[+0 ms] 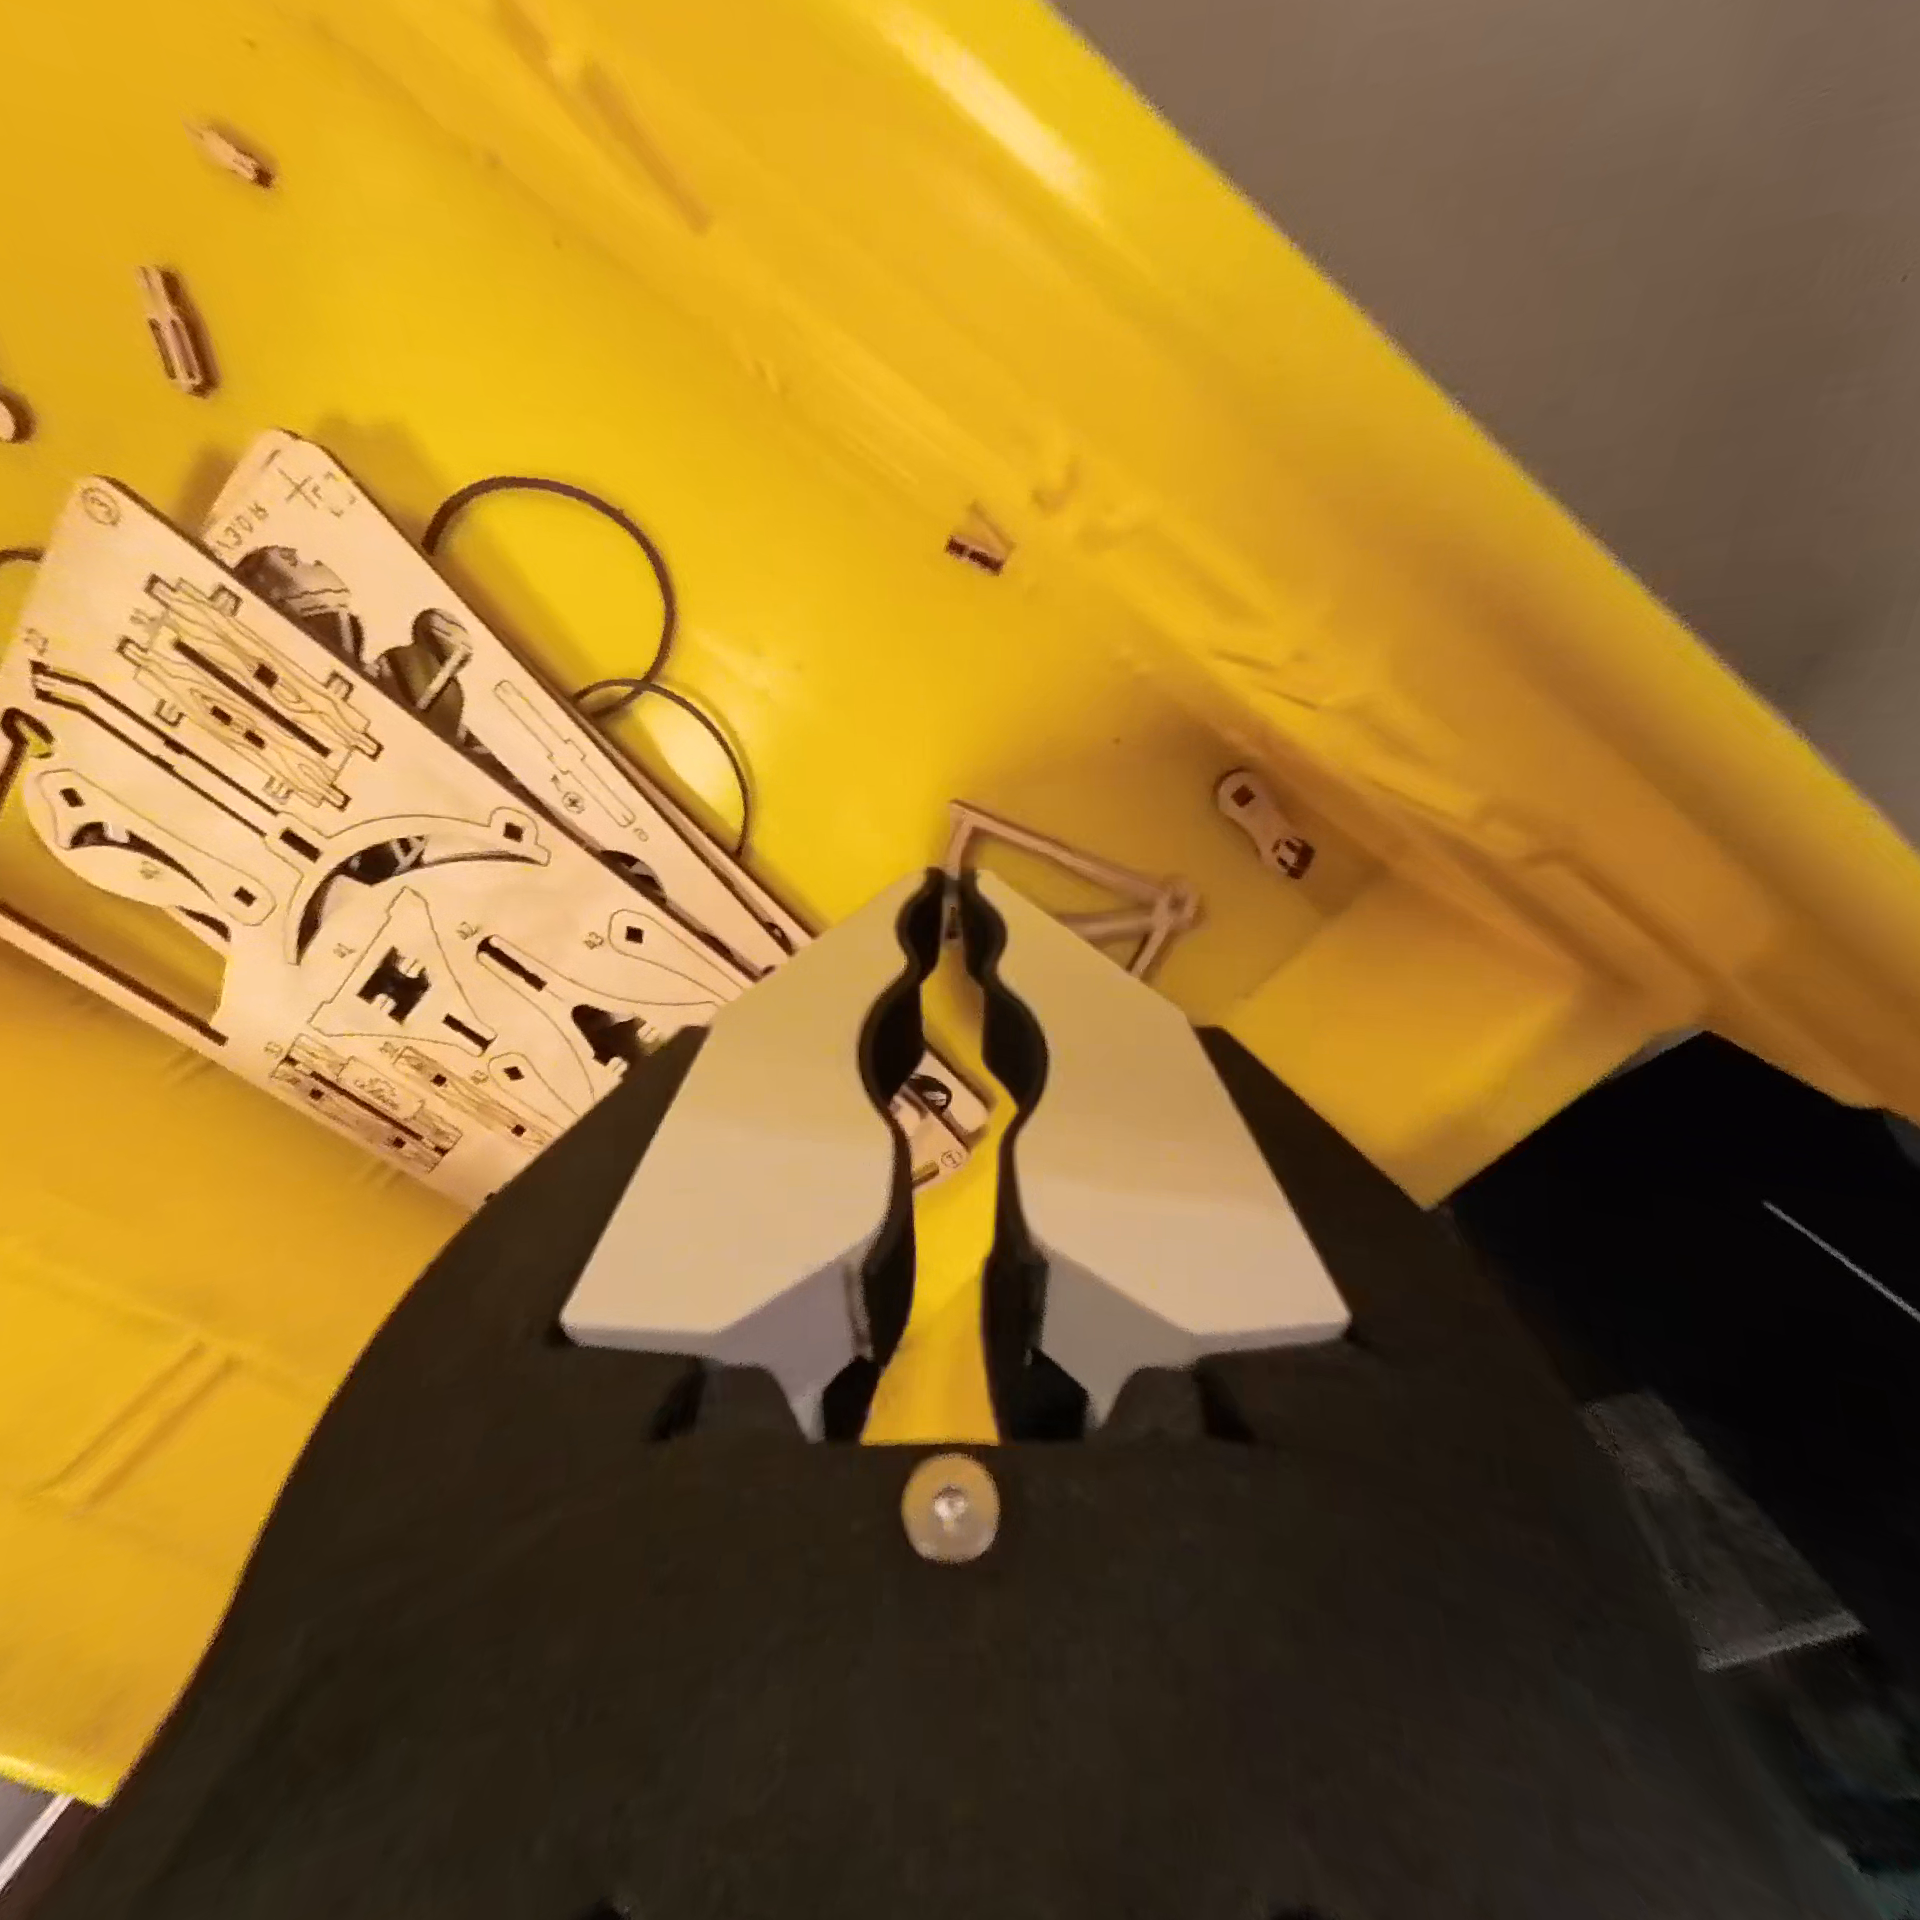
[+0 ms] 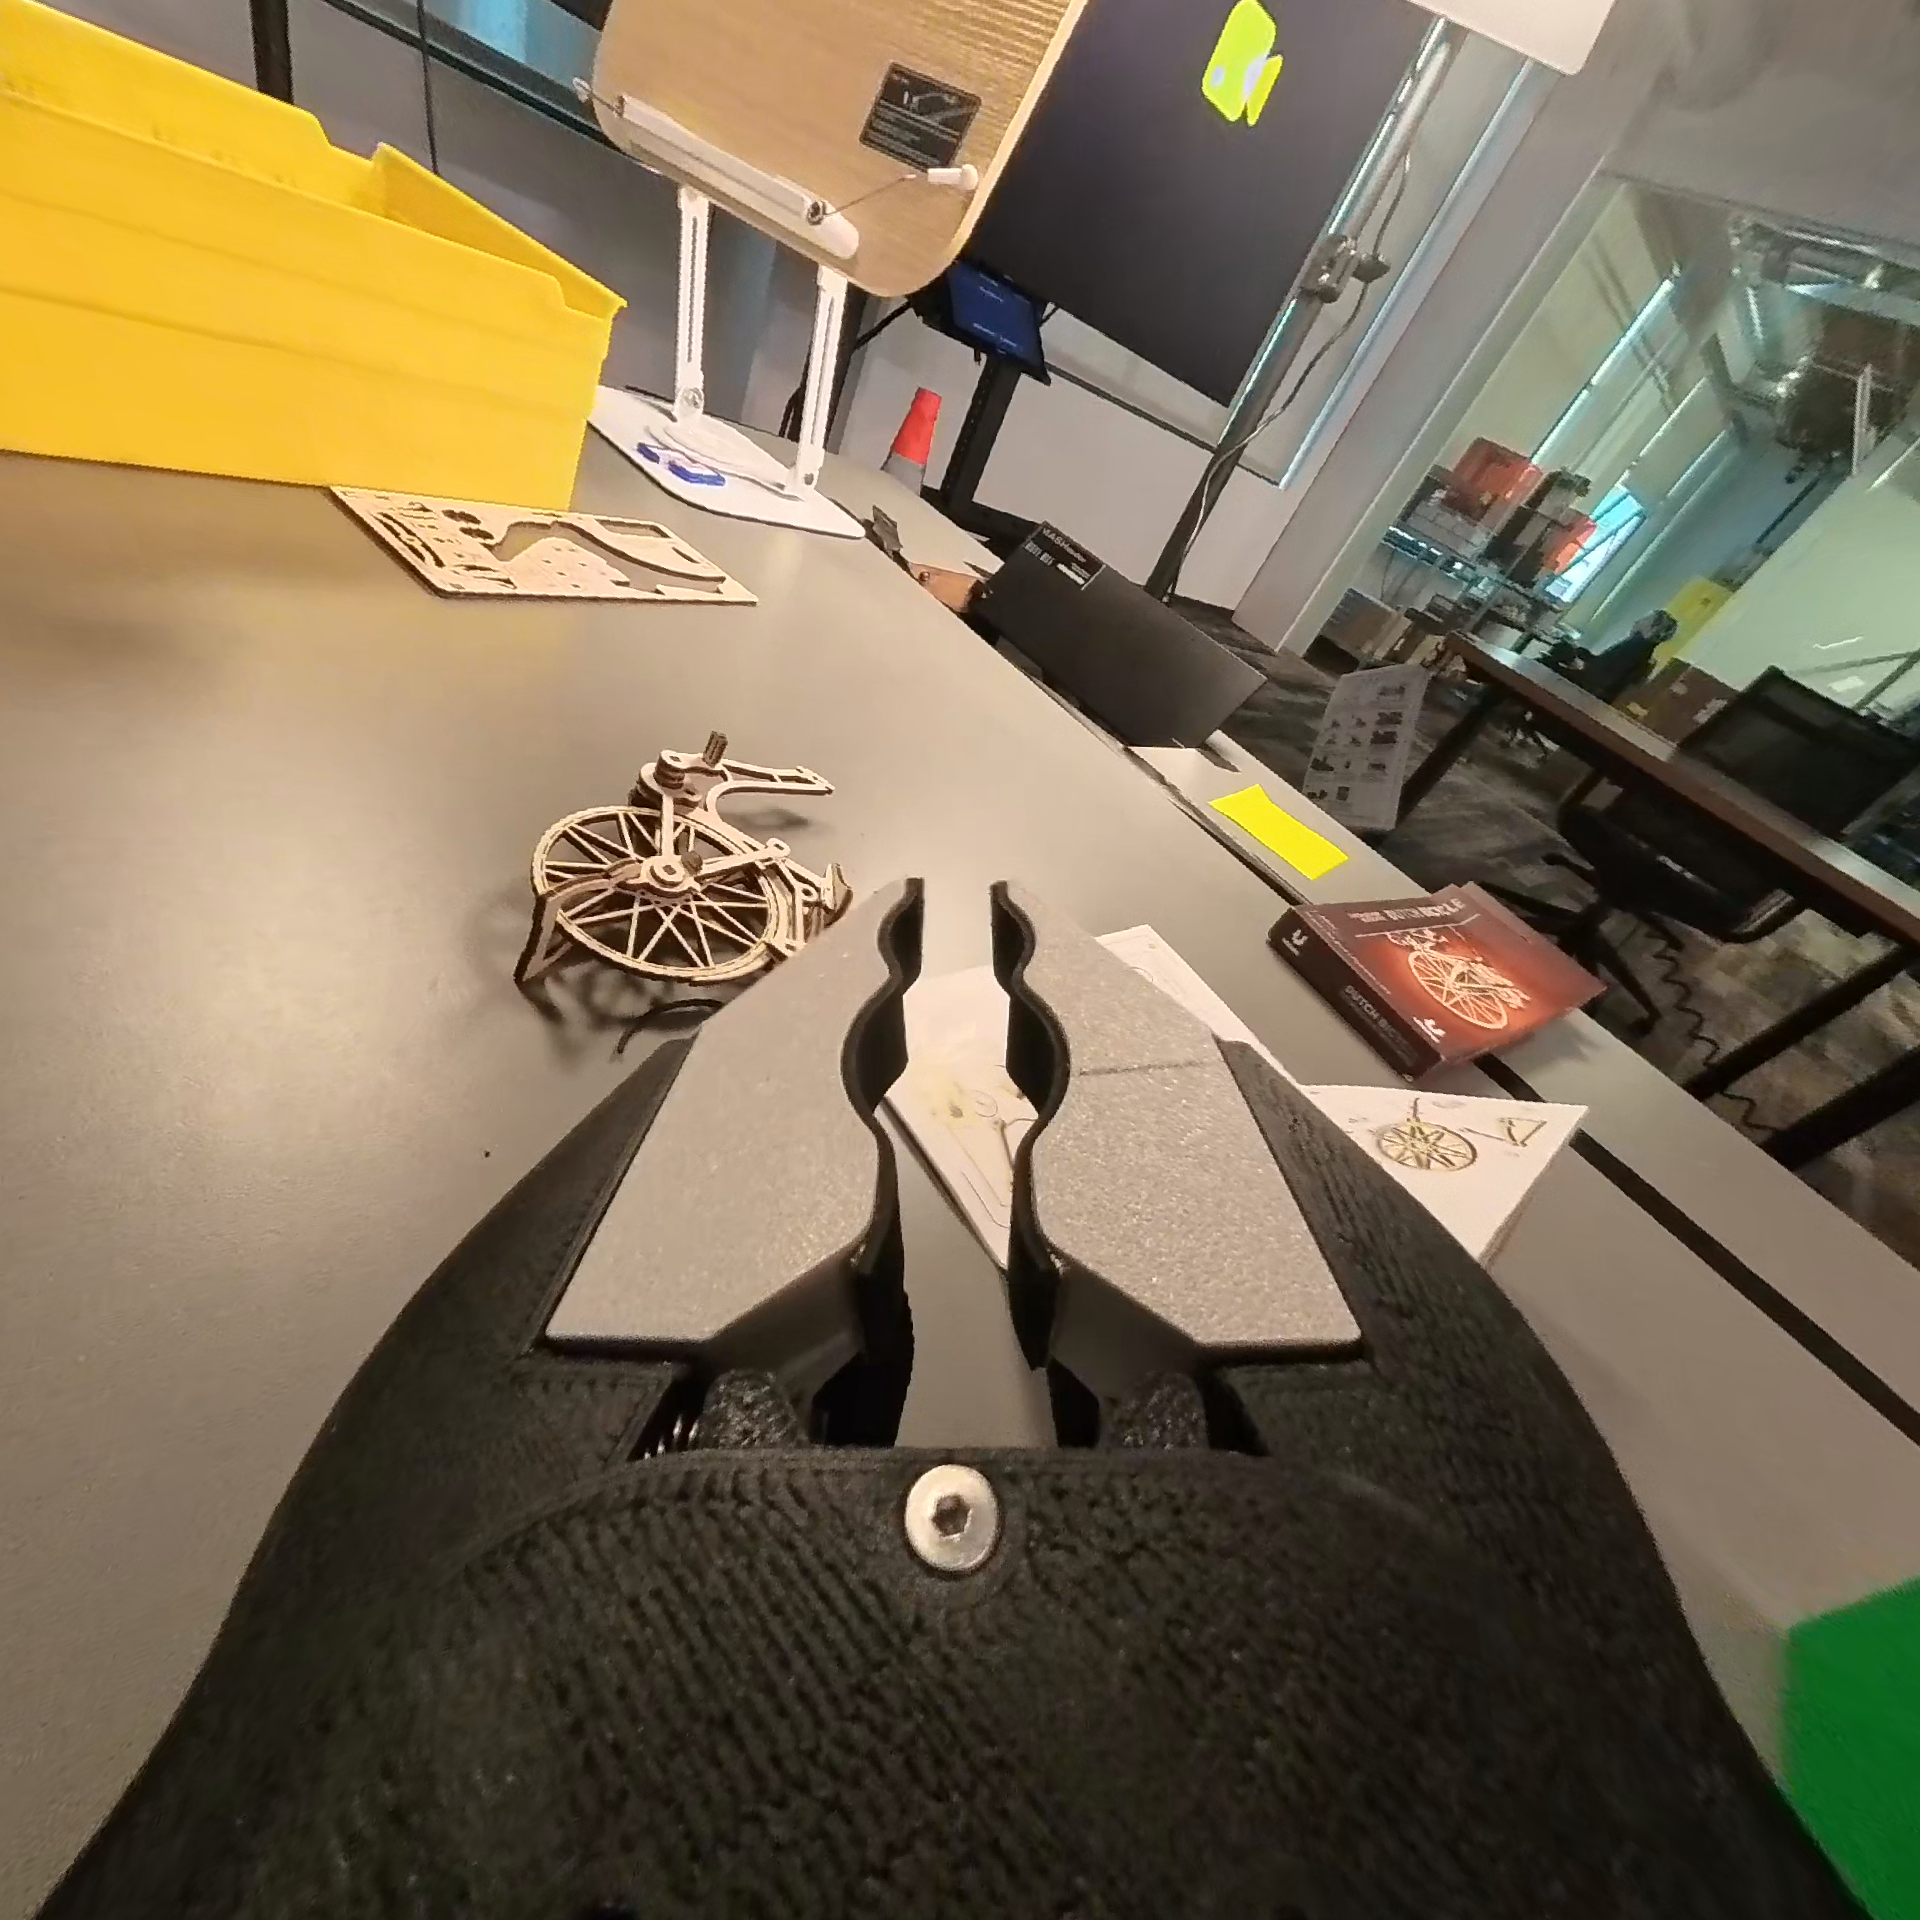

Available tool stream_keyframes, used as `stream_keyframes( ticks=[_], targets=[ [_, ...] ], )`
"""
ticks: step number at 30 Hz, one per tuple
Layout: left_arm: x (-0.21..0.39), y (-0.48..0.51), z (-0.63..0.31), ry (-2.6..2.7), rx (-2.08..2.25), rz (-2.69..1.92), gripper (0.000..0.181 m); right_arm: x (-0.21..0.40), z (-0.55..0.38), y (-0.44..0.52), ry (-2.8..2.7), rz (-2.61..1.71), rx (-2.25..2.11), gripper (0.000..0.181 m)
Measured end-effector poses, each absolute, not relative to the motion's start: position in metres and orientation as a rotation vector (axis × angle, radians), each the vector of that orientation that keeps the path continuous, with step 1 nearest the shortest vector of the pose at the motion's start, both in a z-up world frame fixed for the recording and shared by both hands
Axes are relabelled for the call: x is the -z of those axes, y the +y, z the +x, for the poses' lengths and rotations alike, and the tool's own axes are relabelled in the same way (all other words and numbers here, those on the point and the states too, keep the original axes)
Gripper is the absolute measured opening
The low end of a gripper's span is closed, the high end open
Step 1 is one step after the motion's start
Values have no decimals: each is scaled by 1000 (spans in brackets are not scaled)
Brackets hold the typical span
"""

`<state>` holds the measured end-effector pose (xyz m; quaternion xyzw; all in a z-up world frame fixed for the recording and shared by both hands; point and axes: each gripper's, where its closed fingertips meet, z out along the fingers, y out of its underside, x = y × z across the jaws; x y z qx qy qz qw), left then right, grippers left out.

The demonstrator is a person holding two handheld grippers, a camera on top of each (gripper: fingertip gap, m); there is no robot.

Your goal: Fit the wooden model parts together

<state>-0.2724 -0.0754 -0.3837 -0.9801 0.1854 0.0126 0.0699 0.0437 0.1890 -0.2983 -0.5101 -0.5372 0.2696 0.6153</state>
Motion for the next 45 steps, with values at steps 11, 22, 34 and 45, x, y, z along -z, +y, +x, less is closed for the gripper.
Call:
stream_keyframes(
  ticks=[11,22,34,45],
  targets=[
    [334,-74,-304,465,-375,-2784,2,294,40,182,-1263,-1122,-657,9],
    [184,23,-196,550,-401,-2330,2,285,41,171,-1258,-1068,-747,7],
    [334,113,57,1118,421,-2390,2,273,89,236,-1045,-1205,-509,7],
    [375,126,96,1404,314,-2465,2,274,95,251,-965,-1253,-540,5]
  ],
)
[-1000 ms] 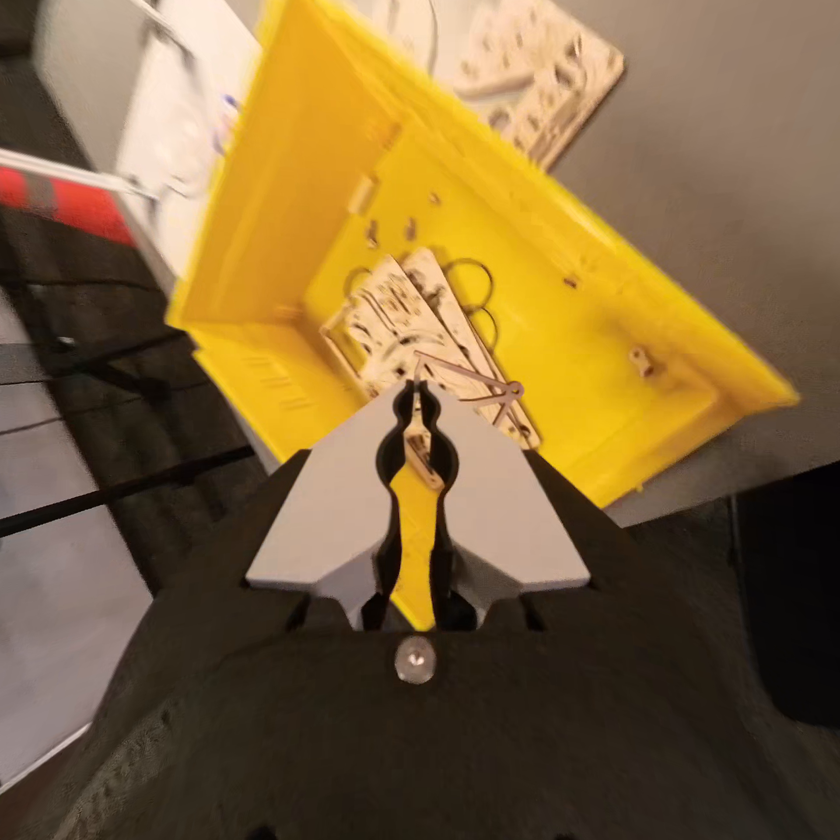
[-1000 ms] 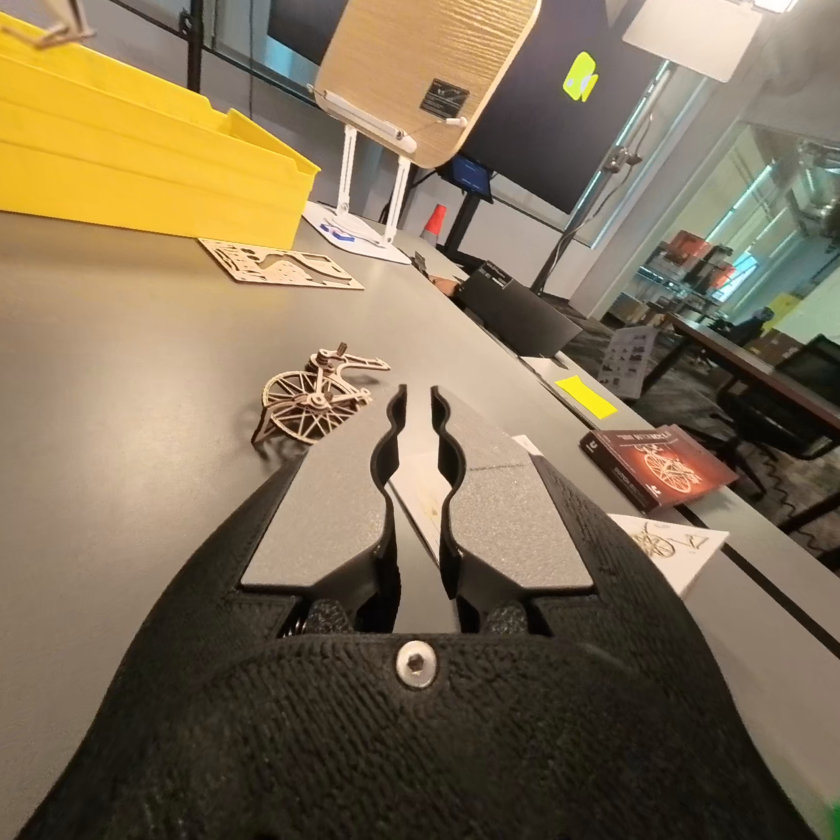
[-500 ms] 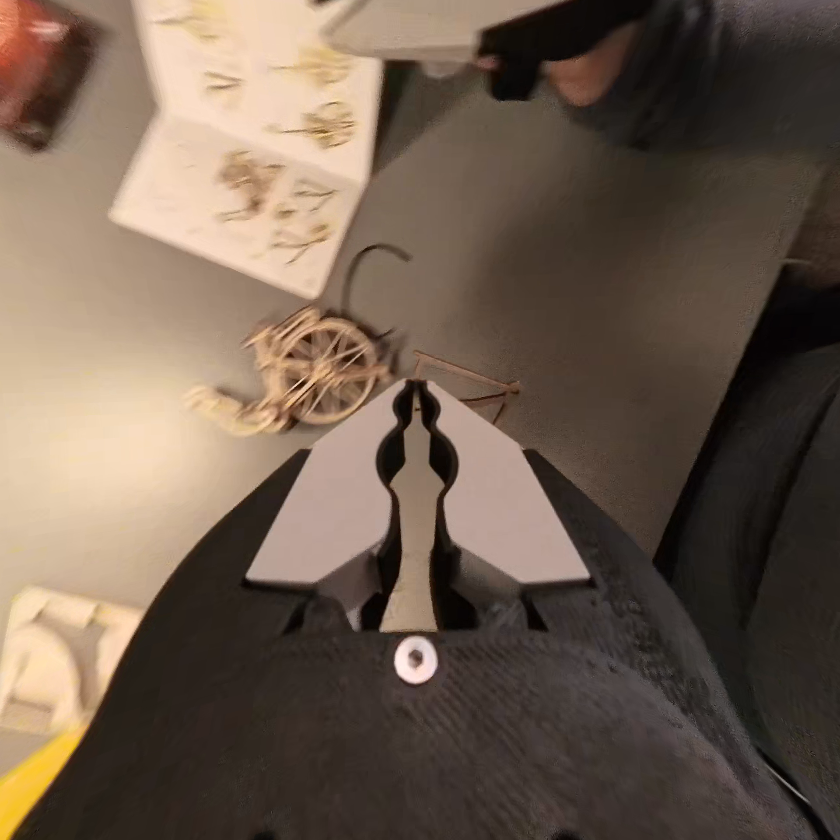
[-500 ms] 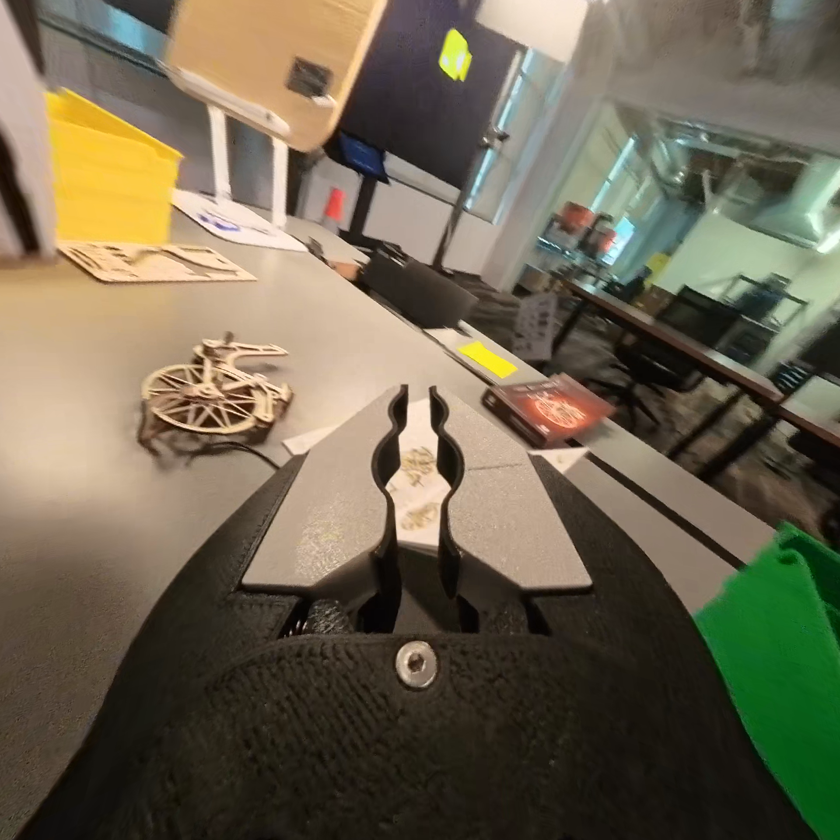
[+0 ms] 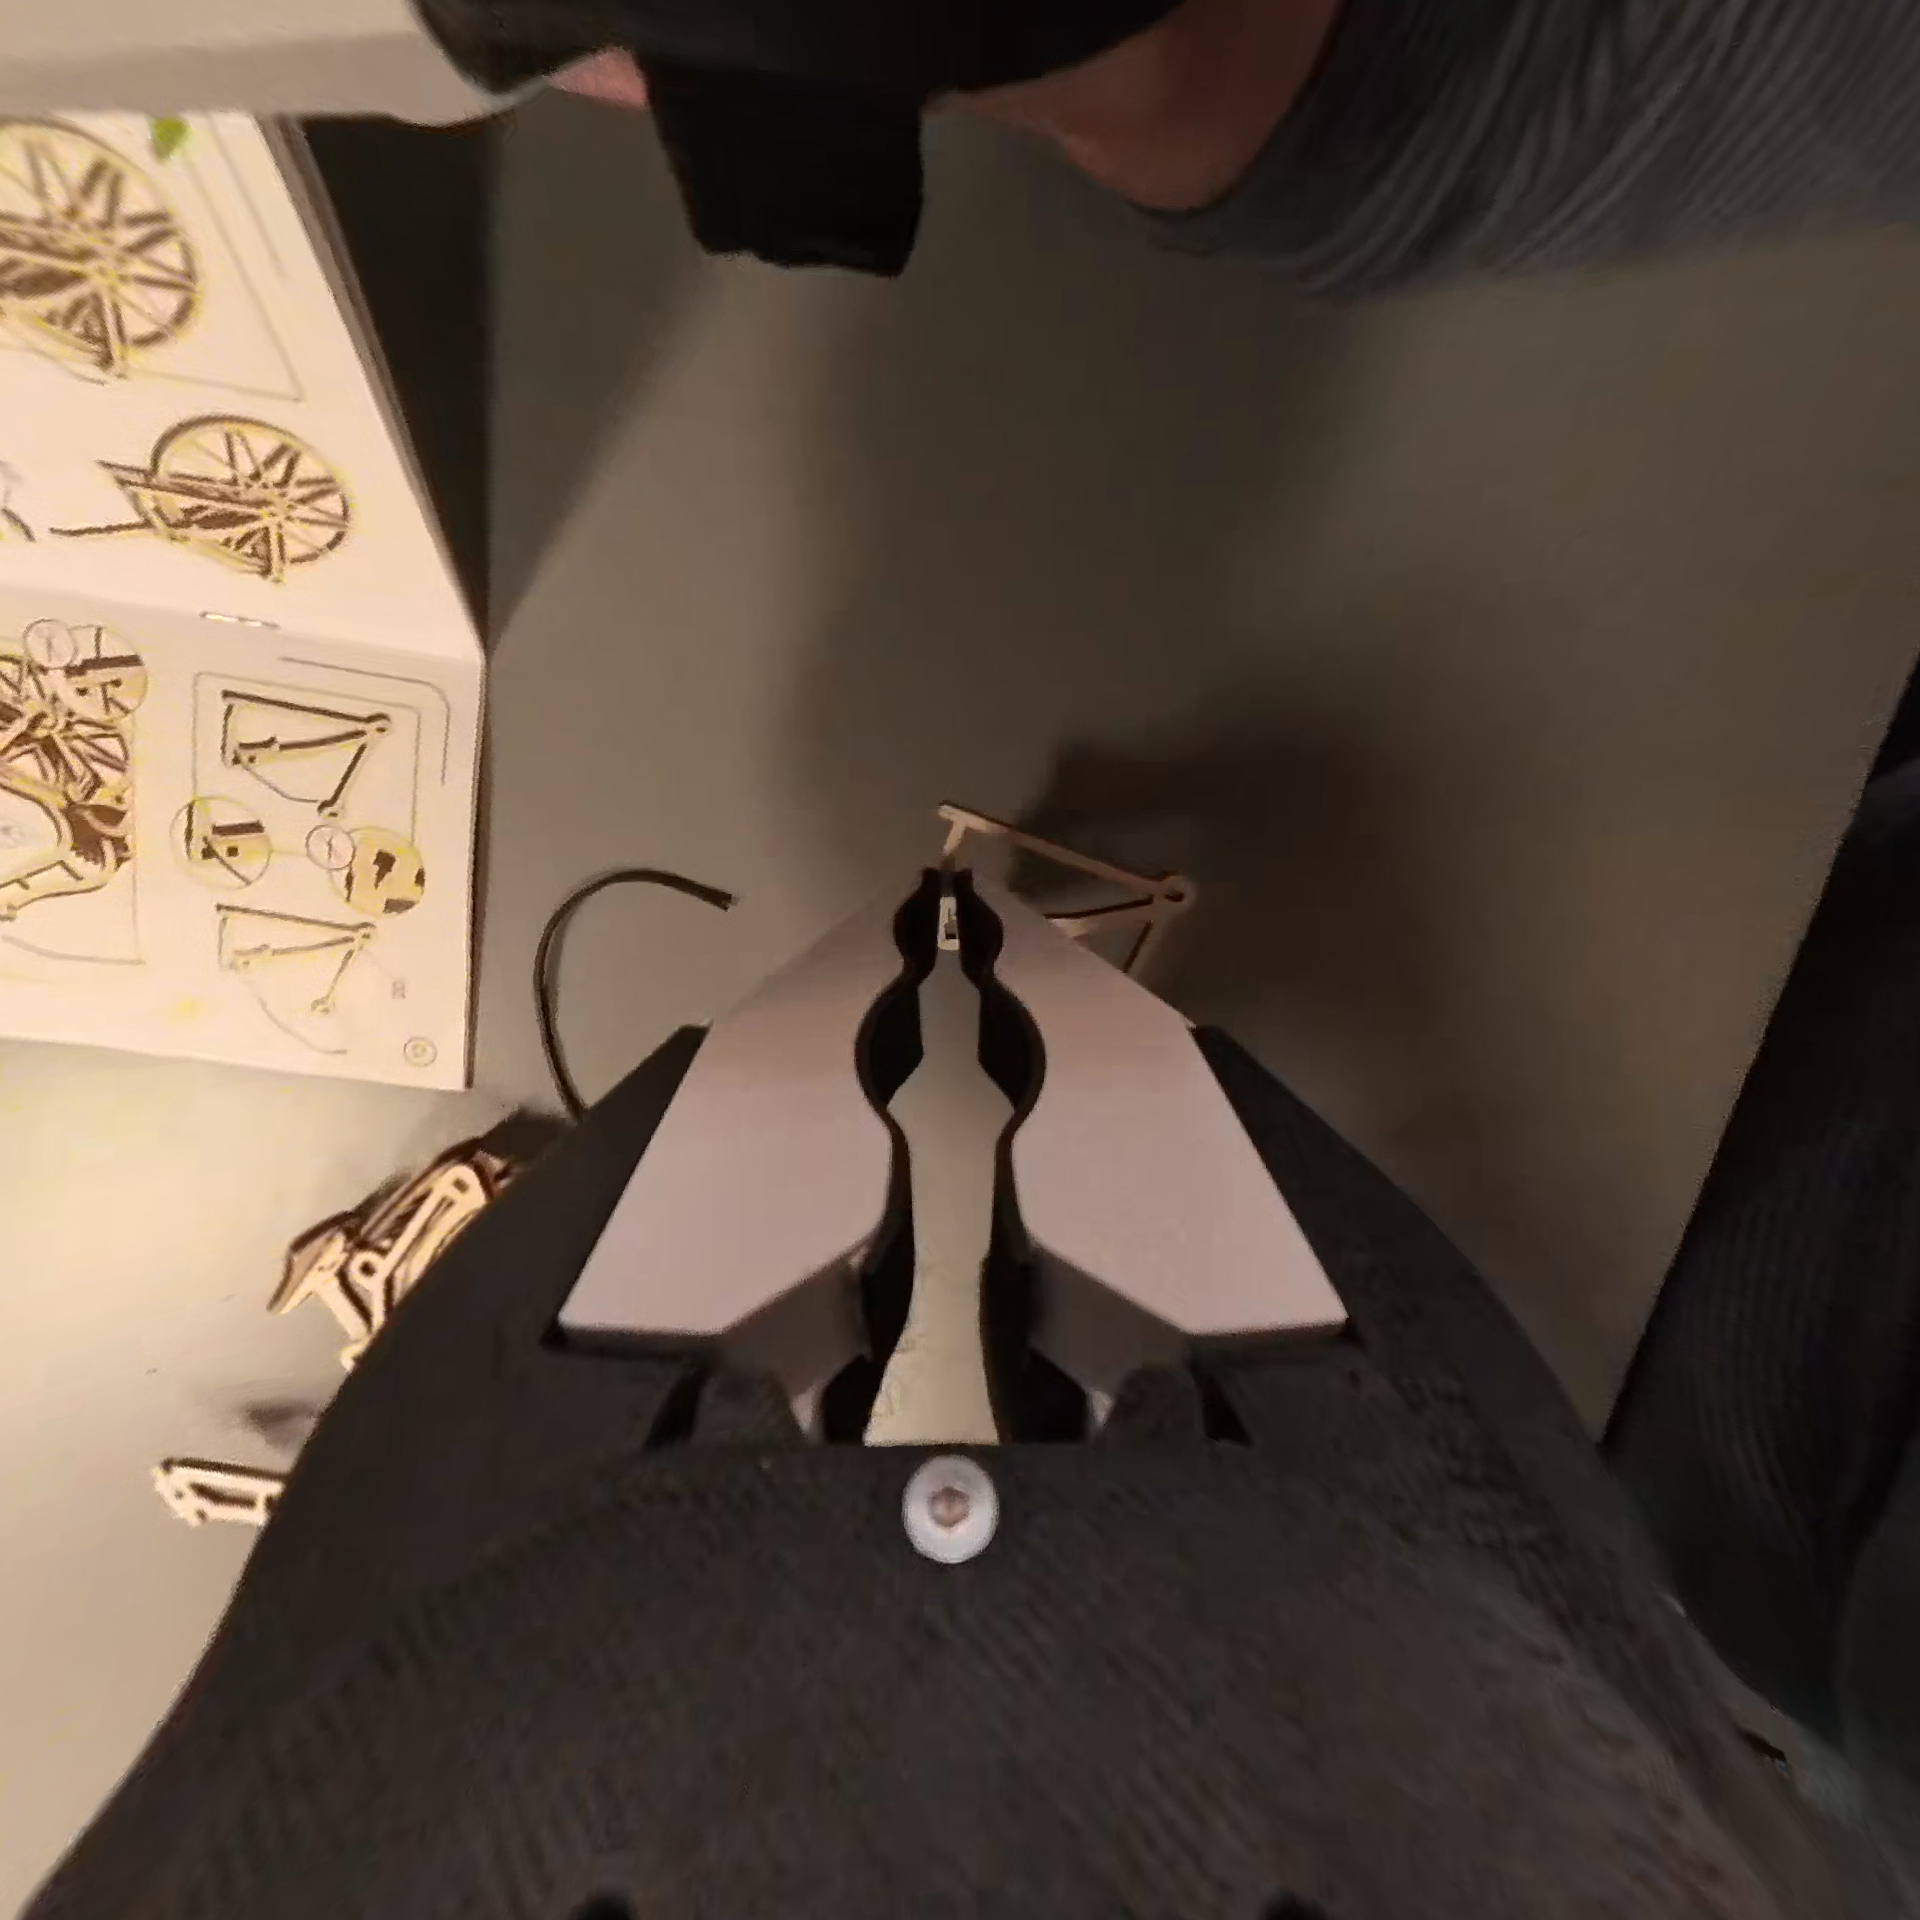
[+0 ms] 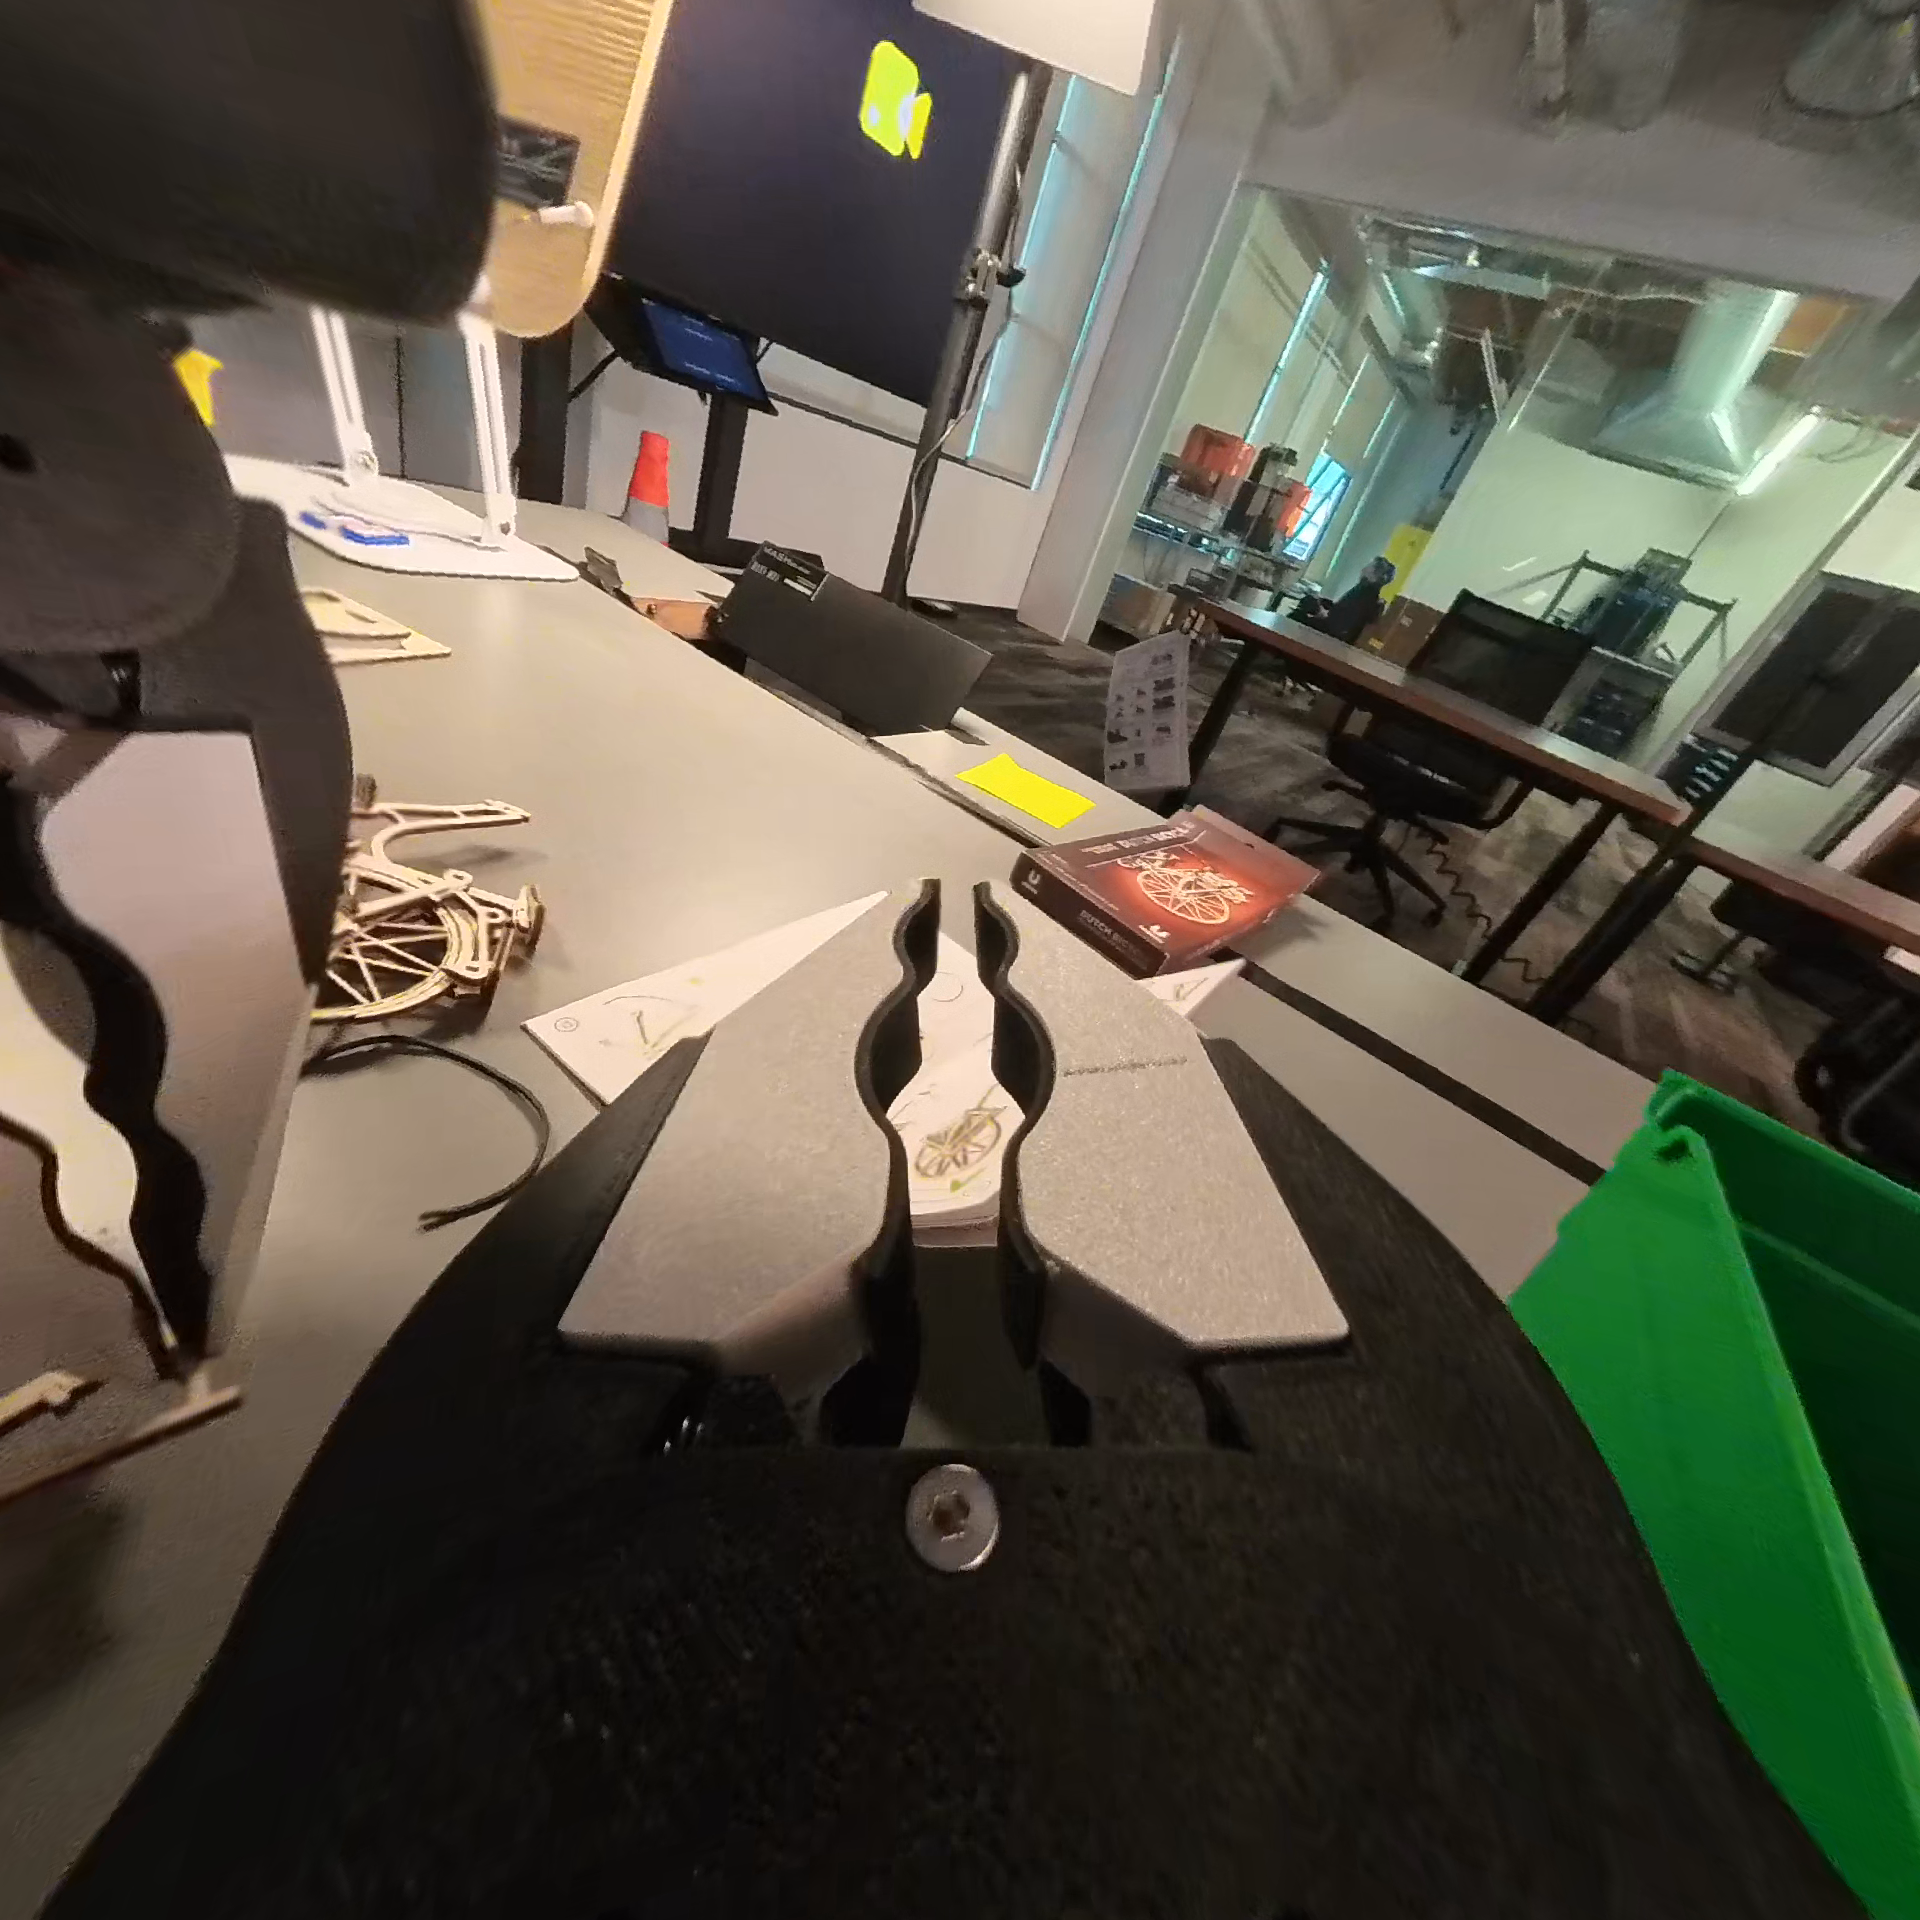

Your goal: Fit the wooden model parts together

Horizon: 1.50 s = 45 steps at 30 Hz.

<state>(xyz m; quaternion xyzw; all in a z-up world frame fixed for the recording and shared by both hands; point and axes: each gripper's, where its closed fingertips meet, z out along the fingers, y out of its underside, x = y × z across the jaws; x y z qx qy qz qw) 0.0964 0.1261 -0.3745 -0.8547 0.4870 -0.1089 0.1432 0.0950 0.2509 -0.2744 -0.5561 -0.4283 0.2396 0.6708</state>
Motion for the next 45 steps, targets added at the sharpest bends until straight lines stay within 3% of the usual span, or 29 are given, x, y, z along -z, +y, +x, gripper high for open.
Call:
stream_keyframes(
  ticks=[5,9,13,19,25,35,41,45],
  targets=[
    [383,127,97,1470,231,-2464,2,273,99,256,-929,-1274,-556,5],
    [387,122,98,1499,250,-2480,21,273,100,256,-921,-1278,-558,5],
    [378,124,97,1454,271,-2452,26,271,100,254,-929,-1269,-554,5],
    [297,179,37,766,236,-2082,21,286,77,235,-1124,-1205,-526,14],
    [284,190,-24,389,89,-1676,21,316,53,216,-1326,-1266,-616,16],
    [277,173,-2,479,133,-1435,13,365,38,187,-1628,-1478,-636,15],
    [276,165,10,552,108,-1396,12,379,33,179,-1547,-1772,-763,22],
    [277,166,6,527,131,-1409,11,383,34,189,-1508,-1802,-624,19]
  ],
)
